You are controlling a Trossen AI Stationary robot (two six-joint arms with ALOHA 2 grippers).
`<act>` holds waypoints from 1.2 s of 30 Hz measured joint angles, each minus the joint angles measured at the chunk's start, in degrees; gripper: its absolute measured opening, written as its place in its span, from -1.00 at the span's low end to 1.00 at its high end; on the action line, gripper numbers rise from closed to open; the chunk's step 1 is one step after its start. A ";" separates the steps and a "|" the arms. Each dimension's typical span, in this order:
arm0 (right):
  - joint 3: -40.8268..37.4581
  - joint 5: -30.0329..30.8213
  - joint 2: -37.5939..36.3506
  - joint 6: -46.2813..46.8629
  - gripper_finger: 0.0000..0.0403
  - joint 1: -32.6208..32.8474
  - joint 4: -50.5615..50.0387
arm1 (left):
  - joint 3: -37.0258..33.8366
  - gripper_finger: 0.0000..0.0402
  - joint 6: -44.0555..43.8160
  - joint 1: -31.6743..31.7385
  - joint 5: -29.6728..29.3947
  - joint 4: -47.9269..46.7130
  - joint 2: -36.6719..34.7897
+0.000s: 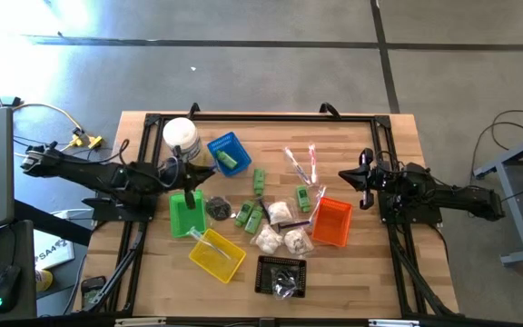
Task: Pick & Place Travel size toiletries
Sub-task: Put the blue razor into the green bin
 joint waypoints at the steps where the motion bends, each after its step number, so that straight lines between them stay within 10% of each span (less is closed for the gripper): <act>1: 0.00 0.00 0.00 0.00 -0.98 0.00 -0.17 | -1.12 -0.87 -0.08 0.00 -0.31 0.94 -0.19; 22: 0.01 -0.20 0.00 1.49 -0.98 0.00 -1.03 | -21.51 -0.87 2.95 0.02 13.16 -4.78 -35.14; 36: 0.00 -0.23 0.00 2.60 -0.98 0.00 -1.01 | -22.93 -0.87 -0.20 0.04 21.39 -10.43 -36.87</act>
